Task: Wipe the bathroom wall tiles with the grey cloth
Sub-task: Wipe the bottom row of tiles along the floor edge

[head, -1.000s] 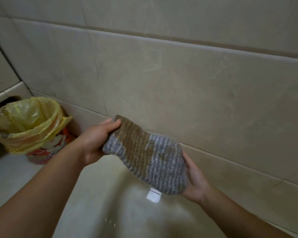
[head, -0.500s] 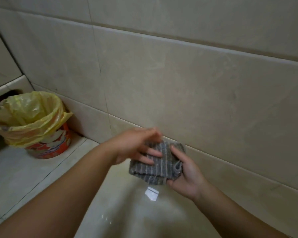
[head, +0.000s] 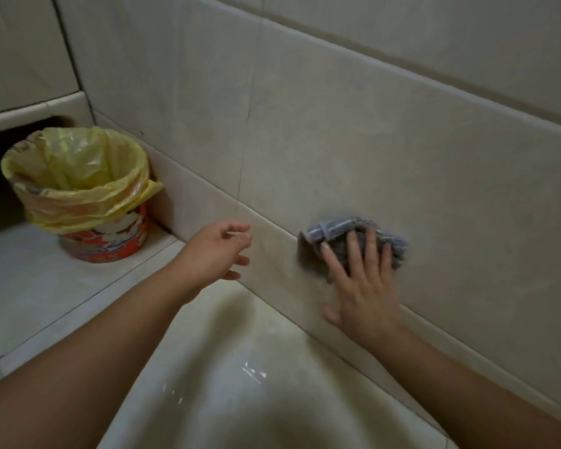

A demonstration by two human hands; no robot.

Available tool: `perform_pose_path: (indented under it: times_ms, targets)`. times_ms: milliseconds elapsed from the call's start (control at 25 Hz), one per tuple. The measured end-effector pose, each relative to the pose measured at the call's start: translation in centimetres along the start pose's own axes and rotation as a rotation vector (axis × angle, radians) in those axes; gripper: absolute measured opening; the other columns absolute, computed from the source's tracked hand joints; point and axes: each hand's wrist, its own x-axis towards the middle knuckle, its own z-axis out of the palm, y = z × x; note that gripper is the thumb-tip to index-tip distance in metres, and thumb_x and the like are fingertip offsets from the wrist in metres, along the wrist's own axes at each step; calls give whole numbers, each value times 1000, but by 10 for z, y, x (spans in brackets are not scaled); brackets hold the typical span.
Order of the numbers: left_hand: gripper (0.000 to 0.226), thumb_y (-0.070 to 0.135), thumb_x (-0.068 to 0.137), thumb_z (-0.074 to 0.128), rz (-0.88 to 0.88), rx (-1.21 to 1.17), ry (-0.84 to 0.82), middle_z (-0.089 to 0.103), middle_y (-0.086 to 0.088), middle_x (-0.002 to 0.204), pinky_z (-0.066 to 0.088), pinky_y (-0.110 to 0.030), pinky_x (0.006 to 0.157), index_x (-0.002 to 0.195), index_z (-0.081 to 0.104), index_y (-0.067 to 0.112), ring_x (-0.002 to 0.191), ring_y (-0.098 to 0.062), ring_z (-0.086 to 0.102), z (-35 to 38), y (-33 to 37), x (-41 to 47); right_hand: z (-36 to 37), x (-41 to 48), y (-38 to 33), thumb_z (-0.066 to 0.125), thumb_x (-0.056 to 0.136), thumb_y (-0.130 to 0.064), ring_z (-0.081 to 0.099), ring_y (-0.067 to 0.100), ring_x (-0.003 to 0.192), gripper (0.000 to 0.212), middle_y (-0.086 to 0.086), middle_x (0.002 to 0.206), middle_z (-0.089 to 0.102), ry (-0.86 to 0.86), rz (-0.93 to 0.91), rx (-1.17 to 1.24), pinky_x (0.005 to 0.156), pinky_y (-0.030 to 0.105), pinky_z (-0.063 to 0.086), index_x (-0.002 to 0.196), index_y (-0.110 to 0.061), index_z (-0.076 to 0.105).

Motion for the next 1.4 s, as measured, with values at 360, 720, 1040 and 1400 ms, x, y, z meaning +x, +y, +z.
perform_pose_path:
  times_ms: [360, 720, 1040, 1400]
  targets:
    - [32, 22, 97, 55, 68, 39, 124, 68, -1, 103, 57, -35, 80, 128, 56, 24, 92, -15, 68, -45, -28, 37, 72, 97, -75, 40, 94, -42, 12, 37, 146, 51, 16, 155, 30, 75, -191, -174, 118, 53, -12, 139, -22, 51]
    - [53, 31, 101, 49, 237, 402, 205, 25, 5, 161, 13, -13, 106, 152, 32, 26, 147, -9, 20, -73, -42, 64, 88, 74, -36, 45, 79, -18, -5, 30, 150, 66, 16, 152, 36, 115, -562, -236, 120, 46, -9, 145, -13, 38]
    - [59, 34, 102, 45, 295, 442, 332, 10, 6, 165, 1, -18, 114, 155, 21, 25, 150, -7, 3, -82, -40, 92, 112, 180, -137, 54, 87, -41, 6, 35, 148, 70, 16, 158, 20, 7, -638, -416, 113, 52, -22, 148, -12, 37]
    - [58, 32, 102, 45, 398, 428, 363, 12, 5, 164, -1, -16, 114, 155, 22, 23, 150, -8, 3, -74, -22, 85, 31, 202, -80, 41, 86, -20, 13, 35, 148, 55, 21, 155, 29, 362, -370, -238, 119, 51, -4, 140, -11, 49]
